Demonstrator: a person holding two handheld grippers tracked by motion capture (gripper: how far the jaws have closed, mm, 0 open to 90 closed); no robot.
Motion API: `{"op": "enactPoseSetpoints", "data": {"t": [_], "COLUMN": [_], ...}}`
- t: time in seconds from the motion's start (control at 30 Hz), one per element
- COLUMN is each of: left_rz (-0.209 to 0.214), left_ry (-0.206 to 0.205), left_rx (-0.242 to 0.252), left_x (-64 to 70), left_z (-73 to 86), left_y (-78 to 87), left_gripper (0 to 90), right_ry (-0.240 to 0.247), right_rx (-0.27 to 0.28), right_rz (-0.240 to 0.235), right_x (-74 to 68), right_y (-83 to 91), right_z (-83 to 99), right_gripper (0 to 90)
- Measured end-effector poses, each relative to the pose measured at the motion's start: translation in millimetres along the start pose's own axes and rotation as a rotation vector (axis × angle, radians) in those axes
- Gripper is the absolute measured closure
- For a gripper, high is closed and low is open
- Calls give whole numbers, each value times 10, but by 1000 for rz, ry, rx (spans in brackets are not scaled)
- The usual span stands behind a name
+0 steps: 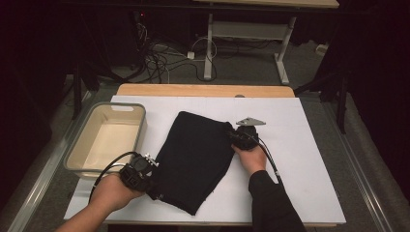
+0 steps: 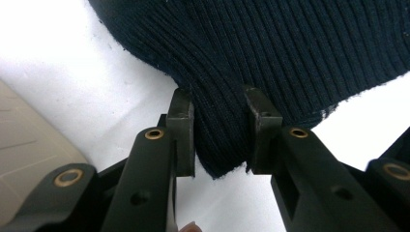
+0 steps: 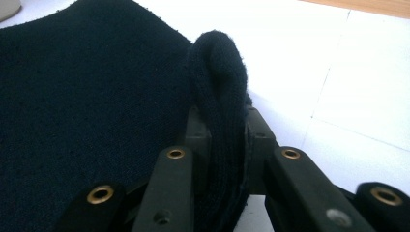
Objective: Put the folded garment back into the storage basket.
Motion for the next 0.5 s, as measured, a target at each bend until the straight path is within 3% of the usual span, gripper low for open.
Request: {"op": "enactPoseSetpoints", "data": {"t": [0.13,0.27,0.5], "left_rz": [9,23,31], "left_ry": [0,-1,11], "left_rx": [-14,-30,-48], "left_x": [-5,-16,-11], "left_z": [-14,-28,-58], "left_y": [7,30,124], "left_gripper": [674,673,673], "right_ry": [4,49,80], "right_rx": [-6,-2,35], "right_rz": [-3,20,22], "right_x": [-3,-30,-63], "right_y": [0,17,147], "right_z": [3,-11,-127], "right_gripper": [777,777,778]}}
Point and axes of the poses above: each handheld gripper's, and its own axes: y roughly backward along the jaws, z roughly out of its underside, x roughly to its right, the point moved 6 cm from there along -y, roughly forward along the jaws, and after that the axes turned 4 degrees about z, right-handed, at the moved point
